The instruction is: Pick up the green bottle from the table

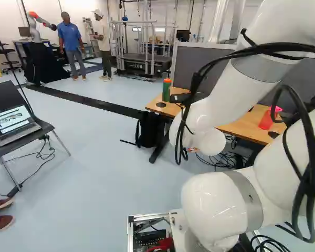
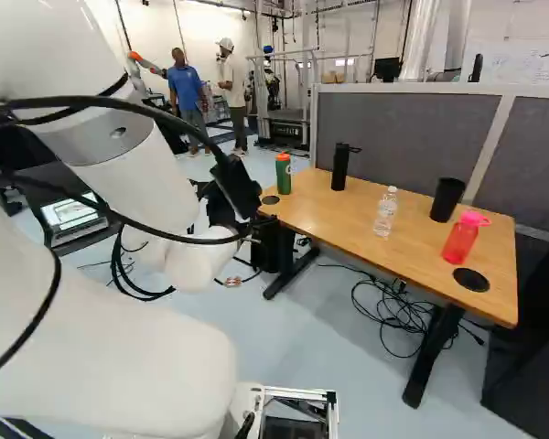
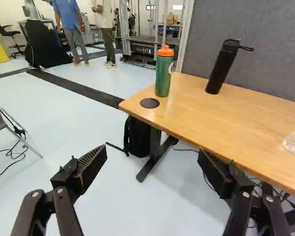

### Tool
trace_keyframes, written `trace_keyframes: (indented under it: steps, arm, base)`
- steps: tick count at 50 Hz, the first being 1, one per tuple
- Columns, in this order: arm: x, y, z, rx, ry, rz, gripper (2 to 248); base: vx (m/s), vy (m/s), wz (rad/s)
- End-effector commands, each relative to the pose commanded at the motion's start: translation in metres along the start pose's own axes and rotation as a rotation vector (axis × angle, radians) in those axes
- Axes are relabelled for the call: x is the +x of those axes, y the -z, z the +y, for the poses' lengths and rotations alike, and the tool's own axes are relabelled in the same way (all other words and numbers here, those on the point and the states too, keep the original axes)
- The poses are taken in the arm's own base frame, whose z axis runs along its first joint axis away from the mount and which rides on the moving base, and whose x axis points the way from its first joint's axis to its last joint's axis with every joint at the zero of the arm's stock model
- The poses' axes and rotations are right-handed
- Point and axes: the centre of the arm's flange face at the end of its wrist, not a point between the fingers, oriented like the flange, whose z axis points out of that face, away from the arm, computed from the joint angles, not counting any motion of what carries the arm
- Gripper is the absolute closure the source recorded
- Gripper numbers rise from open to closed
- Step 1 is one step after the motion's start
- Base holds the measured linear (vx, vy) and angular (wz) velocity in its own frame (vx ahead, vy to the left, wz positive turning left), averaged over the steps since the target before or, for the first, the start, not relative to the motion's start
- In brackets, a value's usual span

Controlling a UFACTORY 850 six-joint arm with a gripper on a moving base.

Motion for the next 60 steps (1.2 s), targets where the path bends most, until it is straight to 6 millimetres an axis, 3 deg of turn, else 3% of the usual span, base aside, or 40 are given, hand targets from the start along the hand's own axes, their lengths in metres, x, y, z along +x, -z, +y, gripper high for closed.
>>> trace_keyframes:
  steps: [35, 52, 60]
  arm:
    - [0.0000, 0.0000, 0.0000, 0.000, 0.000, 0.000, 3]
    - [0.0000, 0.0000, 0.0000, 0.000, 0.000, 0.000, 3]
    - [0.0000, 0.0000, 0.0000, 0.000, 0.000, 0.000, 3]
  base:
    - [0.282, 0.112, -0.035]
    - [0.287, 0.004, -0.035]
    - [0.239, -0.078, -0.359]
